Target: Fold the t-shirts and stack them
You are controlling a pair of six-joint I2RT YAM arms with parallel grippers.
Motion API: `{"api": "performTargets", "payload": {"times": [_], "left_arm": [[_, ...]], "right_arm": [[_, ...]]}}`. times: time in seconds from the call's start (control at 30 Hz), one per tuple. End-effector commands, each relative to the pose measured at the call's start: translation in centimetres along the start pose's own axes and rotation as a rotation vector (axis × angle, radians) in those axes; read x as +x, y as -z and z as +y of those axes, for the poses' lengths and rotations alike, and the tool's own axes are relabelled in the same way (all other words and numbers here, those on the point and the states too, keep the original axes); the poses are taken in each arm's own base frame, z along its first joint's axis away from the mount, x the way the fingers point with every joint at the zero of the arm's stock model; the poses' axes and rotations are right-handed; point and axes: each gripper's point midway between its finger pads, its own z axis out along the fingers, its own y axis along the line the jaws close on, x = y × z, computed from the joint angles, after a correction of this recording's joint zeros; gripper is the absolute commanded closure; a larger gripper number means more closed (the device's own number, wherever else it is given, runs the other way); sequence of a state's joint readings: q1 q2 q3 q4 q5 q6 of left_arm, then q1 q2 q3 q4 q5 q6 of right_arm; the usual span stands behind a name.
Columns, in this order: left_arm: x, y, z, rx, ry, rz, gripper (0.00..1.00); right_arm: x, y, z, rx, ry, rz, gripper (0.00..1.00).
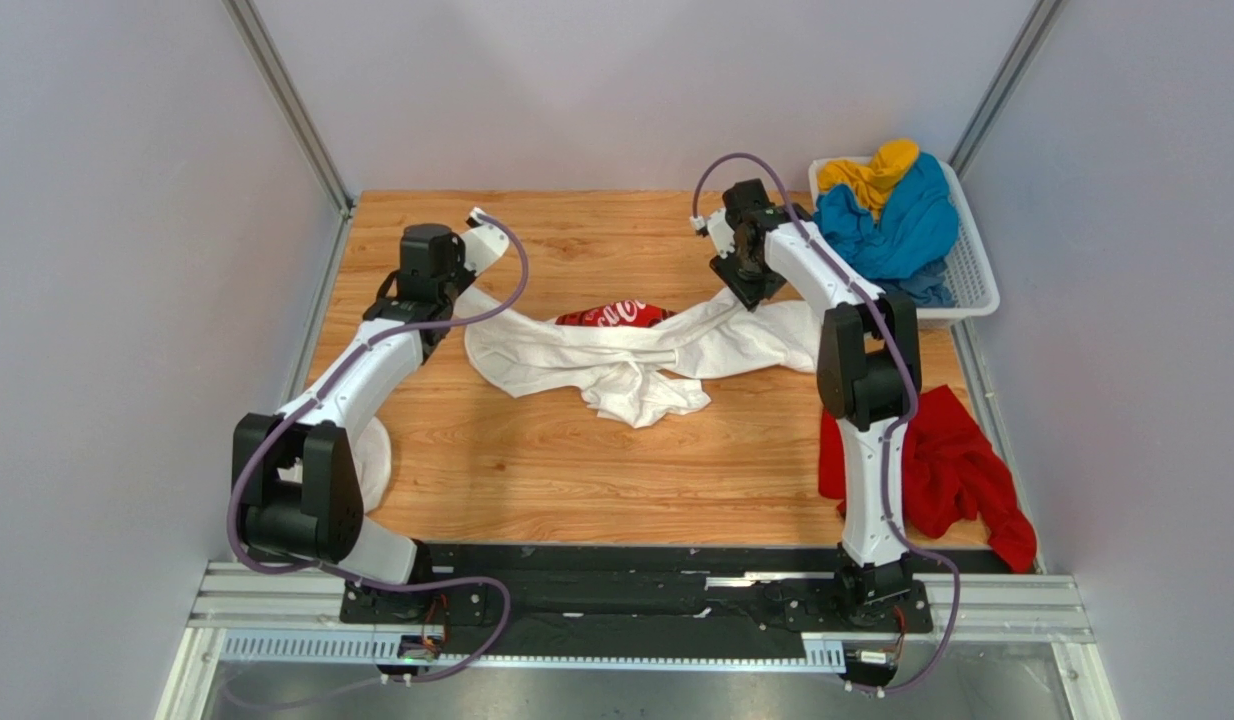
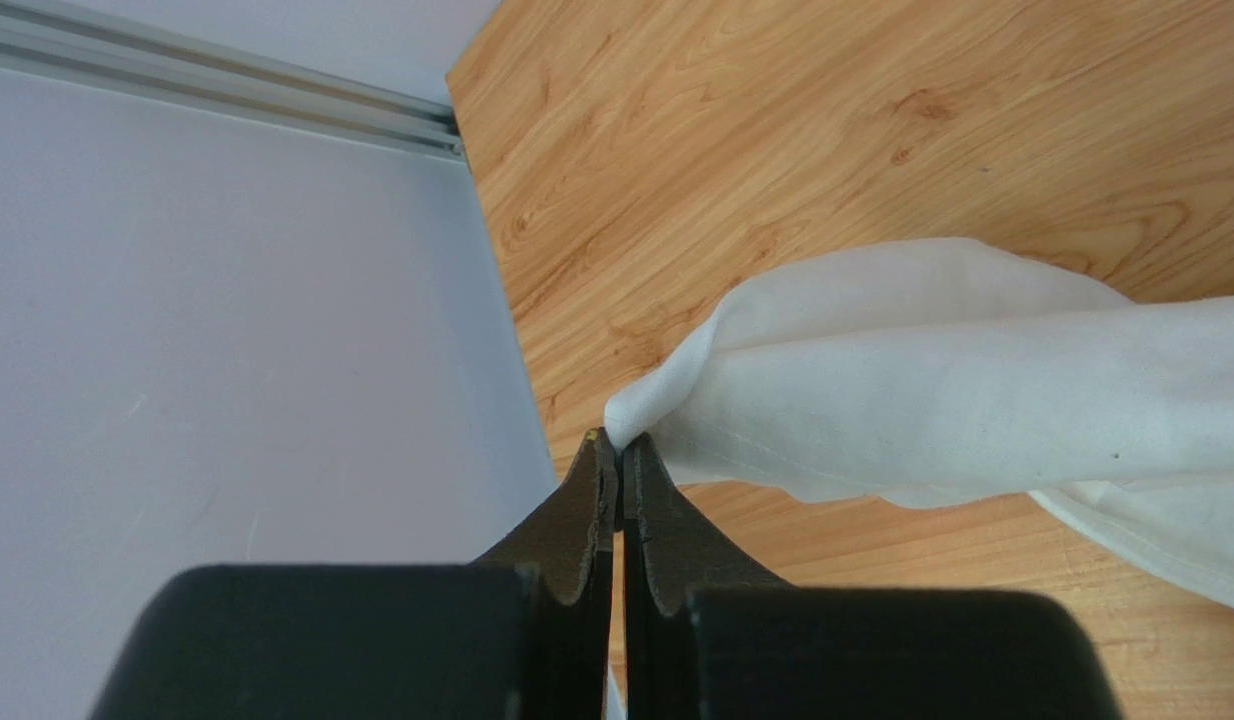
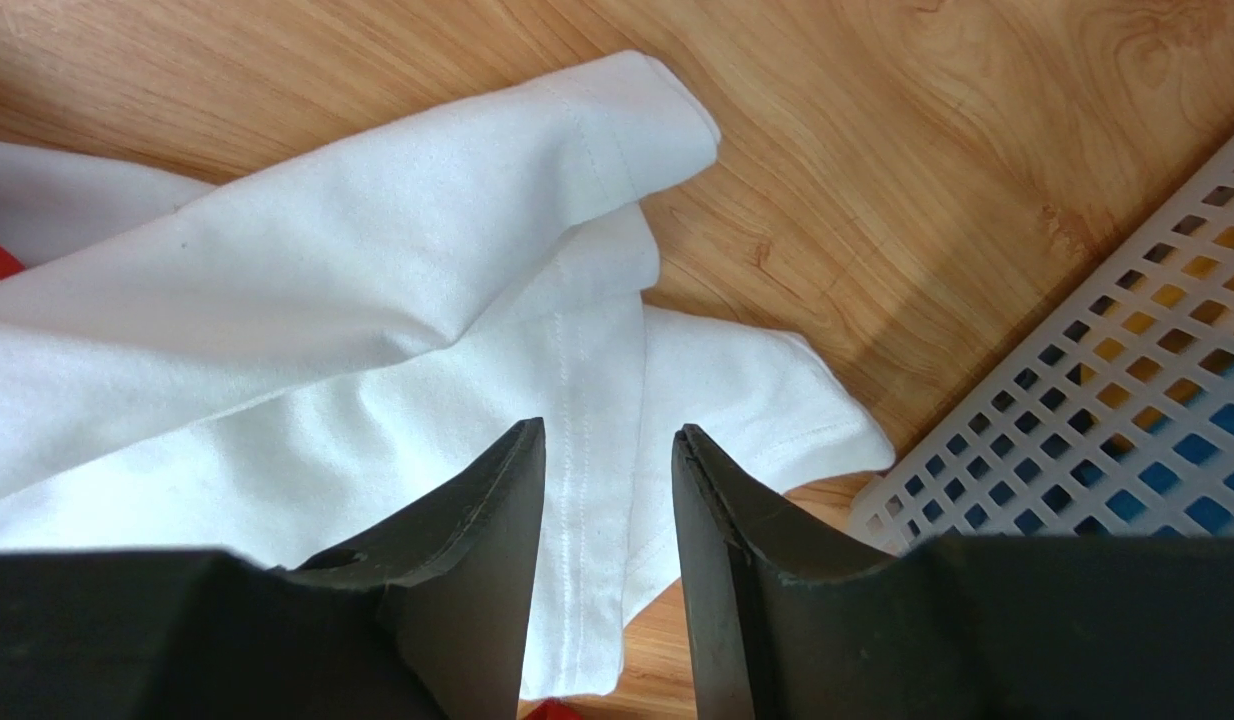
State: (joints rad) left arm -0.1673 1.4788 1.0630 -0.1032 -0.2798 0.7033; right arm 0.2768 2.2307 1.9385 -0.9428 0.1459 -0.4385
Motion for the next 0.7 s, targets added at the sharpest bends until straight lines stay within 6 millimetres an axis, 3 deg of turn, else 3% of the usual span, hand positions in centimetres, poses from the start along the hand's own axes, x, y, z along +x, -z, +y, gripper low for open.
{"api": "performTargets", "payload": {"times": [0.0,0.67], "left_arm": [[-0.9,1.2,1.8,-0.056,0.015,-0.046,1.00],[-0.6,0.4,1.1,-0.037,0.012,-0.034,1.00]], "right_arm": [[-2.1,2.3,-1.3,0.031,-0.037,-0.110,0.59],[-2.7,0.6,1.1,-0.079,-0.043,-0.110,0.58]]}}
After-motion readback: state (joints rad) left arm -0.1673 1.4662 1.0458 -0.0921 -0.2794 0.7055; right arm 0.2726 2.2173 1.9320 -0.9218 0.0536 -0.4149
